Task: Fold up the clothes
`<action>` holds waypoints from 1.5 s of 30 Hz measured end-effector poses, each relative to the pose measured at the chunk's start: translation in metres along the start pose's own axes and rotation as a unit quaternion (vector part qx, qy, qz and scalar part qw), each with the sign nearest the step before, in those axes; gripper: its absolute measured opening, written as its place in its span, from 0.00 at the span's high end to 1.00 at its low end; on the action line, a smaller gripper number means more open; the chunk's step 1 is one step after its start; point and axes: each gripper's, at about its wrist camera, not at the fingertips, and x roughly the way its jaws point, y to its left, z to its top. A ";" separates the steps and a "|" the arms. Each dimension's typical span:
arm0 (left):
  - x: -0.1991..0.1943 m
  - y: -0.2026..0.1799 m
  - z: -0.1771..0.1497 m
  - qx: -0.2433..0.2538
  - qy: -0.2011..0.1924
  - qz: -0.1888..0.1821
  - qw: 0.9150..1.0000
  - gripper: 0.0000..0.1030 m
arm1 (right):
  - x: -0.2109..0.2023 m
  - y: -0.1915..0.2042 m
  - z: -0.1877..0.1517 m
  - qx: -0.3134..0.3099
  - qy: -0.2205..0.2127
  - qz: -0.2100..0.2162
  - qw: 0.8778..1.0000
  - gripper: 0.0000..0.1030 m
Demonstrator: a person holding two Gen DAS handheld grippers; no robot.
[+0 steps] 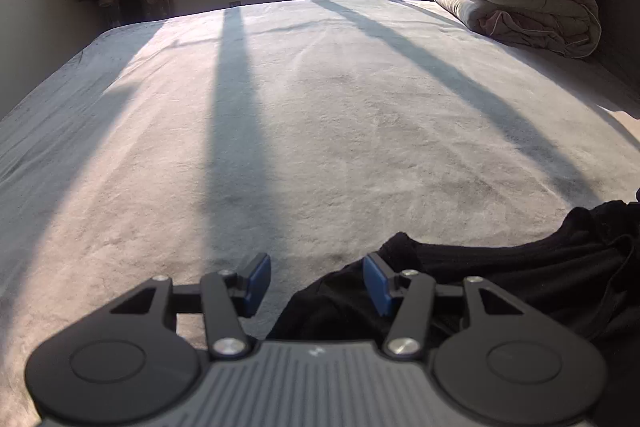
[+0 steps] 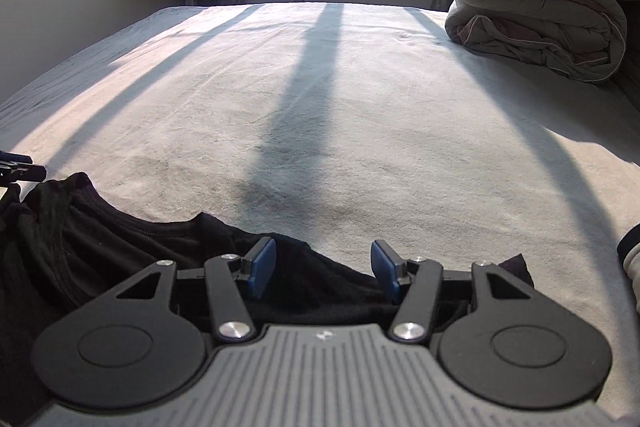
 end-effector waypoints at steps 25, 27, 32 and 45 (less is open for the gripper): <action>0.024 -0.053 0.031 -0.020 -0.118 0.033 0.992 0.98 | 0.013 -0.015 0.007 0.007 -0.112 -0.090 0.990 0.96; 0.034 -0.062 0.034 -0.012 -0.121 0.043 0.992 0.98 | 0.021 -0.017 0.008 0.008 -0.109 -0.098 0.989 0.96; 0.065 -0.074 0.031 -0.009 -0.104 0.062 0.993 0.98 | 0.046 -0.019 0.005 0.007 -0.082 -0.101 0.991 0.96; 0.050 -0.075 0.022 -0.056 -0.108 0.060 0.991 0.42 | 0.039 -0.011 0.006 -0.006 -0.065 -0.070 0.995 0.72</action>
